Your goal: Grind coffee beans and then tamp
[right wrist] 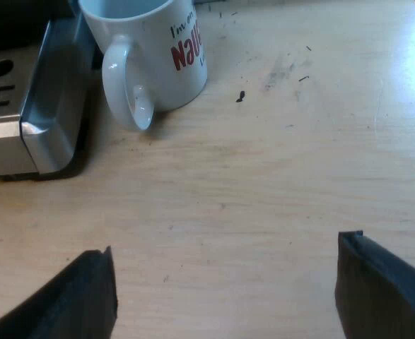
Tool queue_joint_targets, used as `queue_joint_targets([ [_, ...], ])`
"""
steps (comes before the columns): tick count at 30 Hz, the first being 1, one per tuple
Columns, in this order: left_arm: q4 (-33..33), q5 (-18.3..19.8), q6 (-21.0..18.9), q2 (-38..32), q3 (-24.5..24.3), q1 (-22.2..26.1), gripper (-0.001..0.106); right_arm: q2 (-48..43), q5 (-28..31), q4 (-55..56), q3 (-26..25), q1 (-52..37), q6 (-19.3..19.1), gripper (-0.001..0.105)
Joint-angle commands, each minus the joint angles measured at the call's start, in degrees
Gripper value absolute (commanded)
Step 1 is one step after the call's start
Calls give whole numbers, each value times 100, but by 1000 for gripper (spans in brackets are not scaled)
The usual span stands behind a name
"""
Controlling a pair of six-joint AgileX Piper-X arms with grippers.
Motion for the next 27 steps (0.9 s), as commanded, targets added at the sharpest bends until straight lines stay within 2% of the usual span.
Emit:
queue_joint_targets([
  [1, 187, -59, 86, -610, -176, -20, 79, -104, -89, 27, -178, 174, -4, 66],
  [4, 560, -59, 156, -221, -511, -20, 79, 169, -89, 155, -386, 467, -260, 66],
  [7, 687, -59, 332, -39, -688, -20, 79, 424, -89, 213, -609, 782, -263, 66],
  [9, 742, -46, 369, 84, -759, -20, 79, 777, -89, 365, -891, 1222, -487, 66],
  [10, 813, -31, 385, 330, -971, -20, 79, 804, -89, 373, -891, 1256, -502, 66],
  [12, 836, 163, 384, 603, -1151, -20, 79, 882, -89, 387, -951, 1325, -535, 66],
  [13, 834, 448, 295, 913, -1353, -20, 79, 1271, -277, 397, -1221, 1890, -752, 66],
  [18, 834, 807, 153, 1246, -1435, -20, 79, 1649, -744, 397, -1344, 2480, -763, 66],
  [19, 834, 1007, 49, 1362, -1433, -20, 79, 1805, -1092, 328, -1341, 2804, -763, 66],
  [22, 834, 1272, -18, 1523, -1433, -20, 79, 2016, -1235, 143, -1341, 3164, -763, 66],
  [25, 813, 1287, -16, 1601, -1433, -107, 79, 2160, -1254, -58, -1341, 3436, -876, 66],
  [27, 800, 1299, -16, 1720, -1433, -329, 79, 2200, -1254, -151, -1341, 3531, -922, 66],
])
